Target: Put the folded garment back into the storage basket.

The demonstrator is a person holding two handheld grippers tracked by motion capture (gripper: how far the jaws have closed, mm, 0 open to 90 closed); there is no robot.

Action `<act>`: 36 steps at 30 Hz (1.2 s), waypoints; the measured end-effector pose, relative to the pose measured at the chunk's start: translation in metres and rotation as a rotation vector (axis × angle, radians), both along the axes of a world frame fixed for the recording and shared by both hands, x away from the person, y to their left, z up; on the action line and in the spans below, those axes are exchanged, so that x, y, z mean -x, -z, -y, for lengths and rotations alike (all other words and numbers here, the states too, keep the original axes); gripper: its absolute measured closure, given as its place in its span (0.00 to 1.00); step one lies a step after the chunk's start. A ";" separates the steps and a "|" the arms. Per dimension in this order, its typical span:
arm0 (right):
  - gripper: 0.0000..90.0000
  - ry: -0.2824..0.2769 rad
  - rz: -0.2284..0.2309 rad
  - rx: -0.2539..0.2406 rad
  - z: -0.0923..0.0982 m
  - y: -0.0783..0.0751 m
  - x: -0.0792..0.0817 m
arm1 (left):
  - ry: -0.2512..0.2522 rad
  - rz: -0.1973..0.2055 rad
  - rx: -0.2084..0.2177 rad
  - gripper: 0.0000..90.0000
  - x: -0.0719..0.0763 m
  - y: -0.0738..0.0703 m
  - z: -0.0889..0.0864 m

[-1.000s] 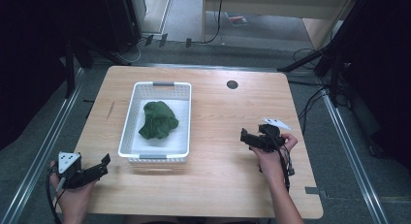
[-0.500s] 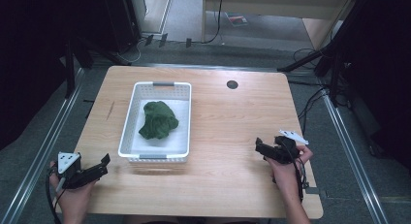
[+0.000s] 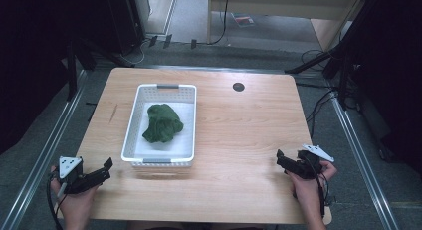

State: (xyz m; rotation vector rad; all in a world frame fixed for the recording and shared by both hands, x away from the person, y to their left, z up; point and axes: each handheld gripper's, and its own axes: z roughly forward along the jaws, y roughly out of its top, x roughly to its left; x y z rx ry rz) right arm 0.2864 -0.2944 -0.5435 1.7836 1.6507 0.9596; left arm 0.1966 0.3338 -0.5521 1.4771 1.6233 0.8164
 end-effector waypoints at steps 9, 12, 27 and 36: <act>0.00 0.010 0.013 0.017 0.016 0.002 0.012 | 0.001 0.000 0.002 0.00 0.000 0.000 -0.001; 0.00 0.013 0.033 0.031 0.023 0.000 0.020 | 0.000 0.000 0.003 0.00 0.000 0.000 -0.001; 0.00 0.036 0.077 0.037 0.030 0.004 0.044 | 0.000 -0.001 0.004 0.00 0.000 0.000 -0.001; 0.00 0.066 0.078 0.040 0.029 0.004 0.048 | 0.001 -0.002 0.005 0.00 0.001 0.000 -0.001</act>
